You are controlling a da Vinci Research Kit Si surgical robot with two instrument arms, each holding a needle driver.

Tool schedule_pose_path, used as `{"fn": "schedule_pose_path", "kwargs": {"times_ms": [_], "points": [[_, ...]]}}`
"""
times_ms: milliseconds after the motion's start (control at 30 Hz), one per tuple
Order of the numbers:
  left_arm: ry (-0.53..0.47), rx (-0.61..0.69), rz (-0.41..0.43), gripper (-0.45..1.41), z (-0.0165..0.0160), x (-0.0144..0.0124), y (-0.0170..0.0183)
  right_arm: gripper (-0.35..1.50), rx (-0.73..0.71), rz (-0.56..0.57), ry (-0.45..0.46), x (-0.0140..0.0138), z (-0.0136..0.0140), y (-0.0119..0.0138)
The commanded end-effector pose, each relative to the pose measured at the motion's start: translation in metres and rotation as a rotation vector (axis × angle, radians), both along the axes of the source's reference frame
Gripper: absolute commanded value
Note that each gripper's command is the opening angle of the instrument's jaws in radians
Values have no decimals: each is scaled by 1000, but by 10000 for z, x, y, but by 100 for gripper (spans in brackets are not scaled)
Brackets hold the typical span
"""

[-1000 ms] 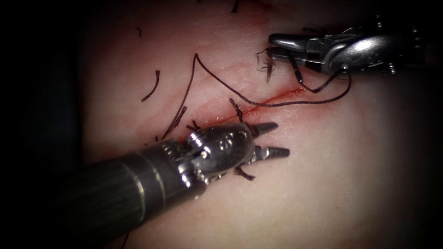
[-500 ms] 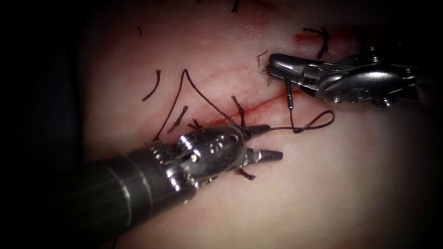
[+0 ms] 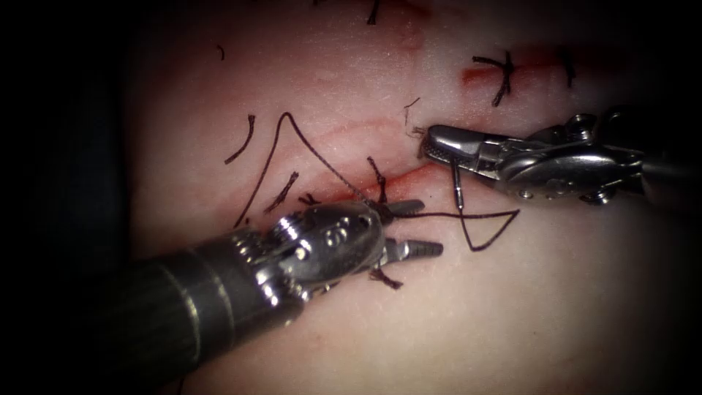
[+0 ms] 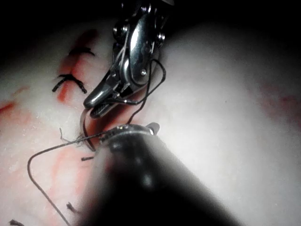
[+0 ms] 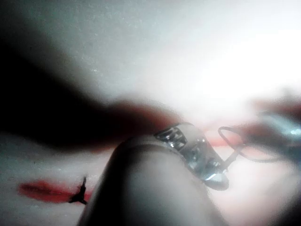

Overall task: Wound Closure
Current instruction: Insert the needle into the skin above the wound with the right needle driver.

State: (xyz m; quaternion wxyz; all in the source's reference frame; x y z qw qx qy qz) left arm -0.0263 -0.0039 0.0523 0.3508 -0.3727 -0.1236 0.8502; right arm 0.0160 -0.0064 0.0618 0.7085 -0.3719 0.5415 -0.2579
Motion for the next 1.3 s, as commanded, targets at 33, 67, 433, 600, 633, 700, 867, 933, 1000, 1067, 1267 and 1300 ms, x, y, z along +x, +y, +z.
{"fn": "schedule_pose_path", "kwargs": {"times_ms": [33,67,433,600,633,700,867,933,1000,1067,1267,1300], "points": [[0,-2,0,34,3,-5,5,-35,-6,-10,-7,7,12,2],[0,-2,1,34,3,-5,5,-35,-8,-13,-13,6,15,1],[19,5,12,36,3,-2,1,-35,-6,-80,-63,4,43,-35],[31,10,19,38,4,-1,1,-35,-2,-105,-68,7,45,-43],[34,10,20,38,4,-1,1,-35,2,-106,-70,8,46,-45],[36,11,21,38,5,-1,0,-35,7,-117,-83,9,49,-49],[44,13,24,38,5,-1,0,-35,47,-105,-81,8,48,-42],[46,12,22,39,6,-3,-1,-35,65,-102,-77,9,47,-41],[46,11,22,43,8,-3,0,-35,81,-99,-74,8,49,-41],[45,15,19,44,9,-2,1,-35,106,-92,-70,7,47,-39],[61,14,27,43,17,0,1,-35,287,-65,-20,6,30,-16],[64,14,28,43,18,-1,0,-35,342,-57,-3,6,24,-6]]}}
